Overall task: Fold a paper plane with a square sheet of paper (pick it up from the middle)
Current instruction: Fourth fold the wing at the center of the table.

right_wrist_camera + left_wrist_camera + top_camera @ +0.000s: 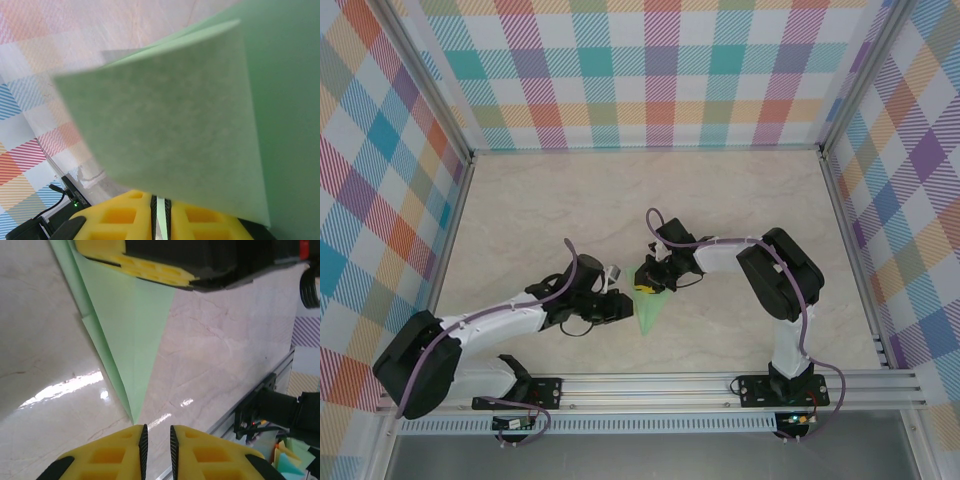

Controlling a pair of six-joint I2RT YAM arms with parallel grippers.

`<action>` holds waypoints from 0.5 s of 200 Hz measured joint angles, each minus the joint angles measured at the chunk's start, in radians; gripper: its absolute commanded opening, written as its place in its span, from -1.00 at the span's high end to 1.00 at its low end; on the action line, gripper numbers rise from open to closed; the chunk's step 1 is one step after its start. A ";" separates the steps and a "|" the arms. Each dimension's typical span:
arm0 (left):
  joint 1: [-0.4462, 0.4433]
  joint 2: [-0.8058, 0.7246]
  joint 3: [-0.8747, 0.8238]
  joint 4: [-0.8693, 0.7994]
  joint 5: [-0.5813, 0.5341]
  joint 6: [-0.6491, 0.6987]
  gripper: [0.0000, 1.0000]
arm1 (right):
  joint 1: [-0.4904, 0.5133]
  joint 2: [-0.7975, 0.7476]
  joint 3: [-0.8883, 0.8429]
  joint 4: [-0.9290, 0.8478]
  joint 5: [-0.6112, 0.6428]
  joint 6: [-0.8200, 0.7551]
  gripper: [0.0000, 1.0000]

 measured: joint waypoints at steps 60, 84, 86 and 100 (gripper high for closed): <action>-0.003 0.179 0.065 0.115 -0.011 -0.080 0.65 | 0.000 0.000 0.000 0.000 0.000 0.000 0.69; -0.004 0.230 0.066 0.154 -0.014 -0.098 0.66 | 0.000 0.000 0.000 -0.001 0.000 0.000 0.69; -0.004 0.233 0.066 0.158 -0.014 -0.101 0.66 | 0.000 0.000 0.000 -0.001 0.000 0.000 0.69; -0.010 0.256 0.066 0.182 -0.014 -0.103 0.66 | 0.000 0.000 0.000 -0.001 0.000 0.000 0.69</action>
